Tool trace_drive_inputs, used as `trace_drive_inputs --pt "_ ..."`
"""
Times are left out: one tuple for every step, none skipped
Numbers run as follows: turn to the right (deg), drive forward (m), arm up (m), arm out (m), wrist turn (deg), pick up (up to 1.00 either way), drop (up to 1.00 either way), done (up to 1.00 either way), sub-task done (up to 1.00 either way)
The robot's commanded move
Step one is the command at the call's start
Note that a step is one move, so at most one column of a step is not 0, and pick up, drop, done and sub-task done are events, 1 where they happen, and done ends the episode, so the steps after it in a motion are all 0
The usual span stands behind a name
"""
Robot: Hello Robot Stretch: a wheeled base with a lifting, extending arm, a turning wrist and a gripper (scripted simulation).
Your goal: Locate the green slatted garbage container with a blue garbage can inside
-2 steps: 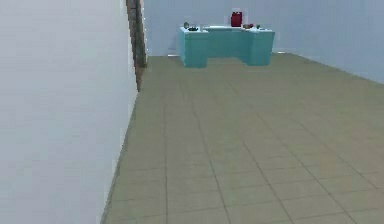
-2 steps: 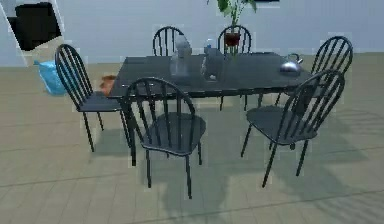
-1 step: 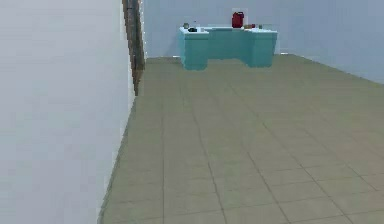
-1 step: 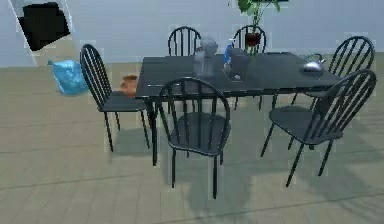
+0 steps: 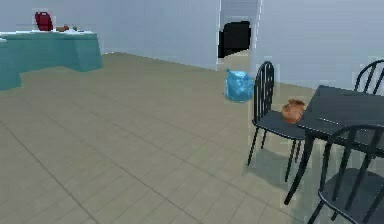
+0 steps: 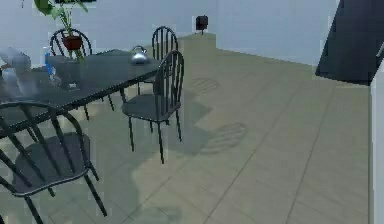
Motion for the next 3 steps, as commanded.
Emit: trace_drive_inputs --pt "0.0 1.00 0.00 0.00 0.0 0.00 0.00 0.00 0.00" --pt "3.0 0.00 0.00 0.00 0.0 0.00 0.00 0.00 0.00" --pt "-9.0 0.00 0.00 0.00 0.0 0.00 0.00 0.00 0.00"
